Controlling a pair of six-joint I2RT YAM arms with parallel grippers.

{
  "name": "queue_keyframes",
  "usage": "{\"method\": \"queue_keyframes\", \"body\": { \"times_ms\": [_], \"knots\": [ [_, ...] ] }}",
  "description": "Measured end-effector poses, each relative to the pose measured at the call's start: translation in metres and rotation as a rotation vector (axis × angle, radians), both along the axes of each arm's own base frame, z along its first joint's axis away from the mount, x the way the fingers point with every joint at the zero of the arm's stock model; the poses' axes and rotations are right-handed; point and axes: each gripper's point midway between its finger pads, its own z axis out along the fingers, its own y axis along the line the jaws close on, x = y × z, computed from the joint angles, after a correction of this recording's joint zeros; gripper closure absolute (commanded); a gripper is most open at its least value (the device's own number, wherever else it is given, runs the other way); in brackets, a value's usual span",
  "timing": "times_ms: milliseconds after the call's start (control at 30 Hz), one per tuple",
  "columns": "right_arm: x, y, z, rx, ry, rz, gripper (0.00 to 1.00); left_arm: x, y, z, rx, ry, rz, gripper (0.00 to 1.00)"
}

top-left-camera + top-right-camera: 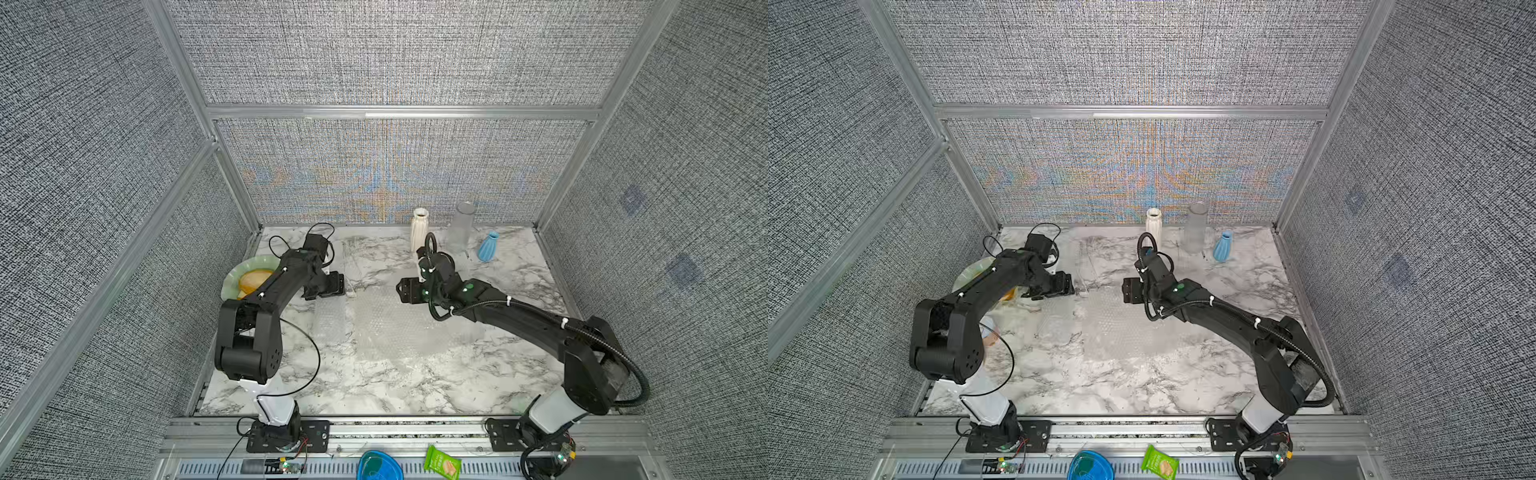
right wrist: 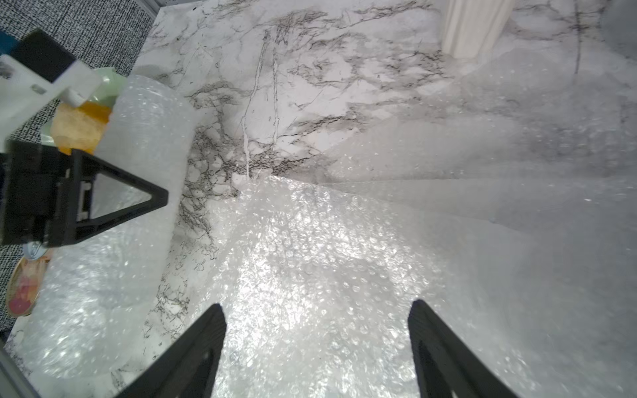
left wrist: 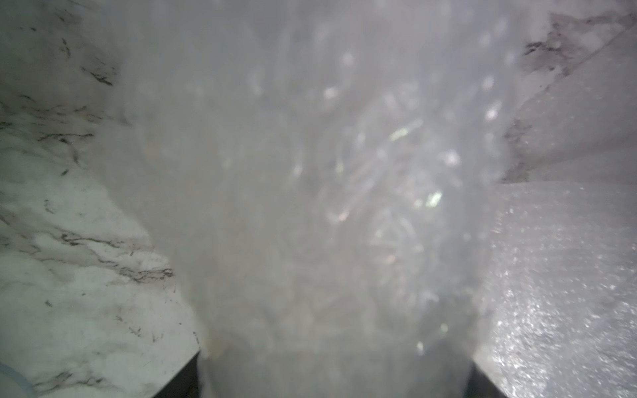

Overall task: Unwrap the vase from the bubble wrap
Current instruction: Adjust the bubble wrap on the bubble wrap, then place the bubble wrap at the center of the board.

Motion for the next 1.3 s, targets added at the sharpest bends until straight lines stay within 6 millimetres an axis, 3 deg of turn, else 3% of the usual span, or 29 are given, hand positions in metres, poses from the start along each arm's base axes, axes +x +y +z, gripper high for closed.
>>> {"method": "queue_keyframes", "body": {
  "times_ms": [333, 833, 1100, 1300],
  "knots": [
    [-0.007, -0.028, -0.006, -0.025, 0.01, -0.057, 0.21, -0.019, -0.045, 0.029, -0.091, -0.032, -0.075, 0.34],
    [-0.034, -0.073, -0.014, -0.059, 0.022, -0.119, 0.21, -0.055, -0.129, 0.039, -0.236, 0.015, -0.103, 0.33],
    [-0.049, -0.101, -0.024, -0.073, 0.01, -0.155, 0.21, -0.071, -0.18, 0.026, -0.273, 0.061, -0.06, 0.33],
    [-0.052, -0.122, -0.025, -0.066, -0.01, -0.196, 0.21, -0.065, -0.201, 0.005, -0.207, 0.091, -0.011, 0.33]
  ]
}}
